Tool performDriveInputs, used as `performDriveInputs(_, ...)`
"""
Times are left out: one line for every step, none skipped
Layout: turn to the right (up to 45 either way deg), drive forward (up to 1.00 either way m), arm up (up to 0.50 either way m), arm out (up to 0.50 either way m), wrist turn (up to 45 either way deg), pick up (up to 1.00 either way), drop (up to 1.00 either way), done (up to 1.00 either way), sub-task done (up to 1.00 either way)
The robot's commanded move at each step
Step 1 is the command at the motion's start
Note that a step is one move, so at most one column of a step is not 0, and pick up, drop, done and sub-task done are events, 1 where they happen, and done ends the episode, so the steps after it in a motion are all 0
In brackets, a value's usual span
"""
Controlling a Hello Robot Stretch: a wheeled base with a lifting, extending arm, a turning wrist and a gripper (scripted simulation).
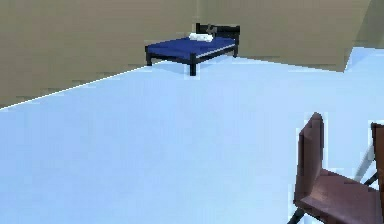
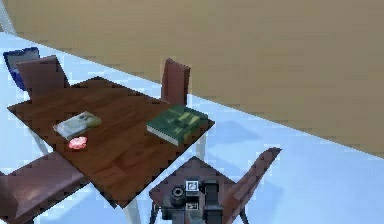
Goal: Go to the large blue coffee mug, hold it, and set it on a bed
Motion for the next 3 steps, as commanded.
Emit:
performDriveInputs(0.0,0.00,0.00,0.00,45.0,0.00,0.00,0.00,0.00)
performDriveInputs(0.0,0.00,0.00,0.00,45.0,0.00,0.00,0.00,0.00)
performDriveInputs(0.0,0.00,0.00,0.00,45.0,0.00,0.00,0.00,0.00)
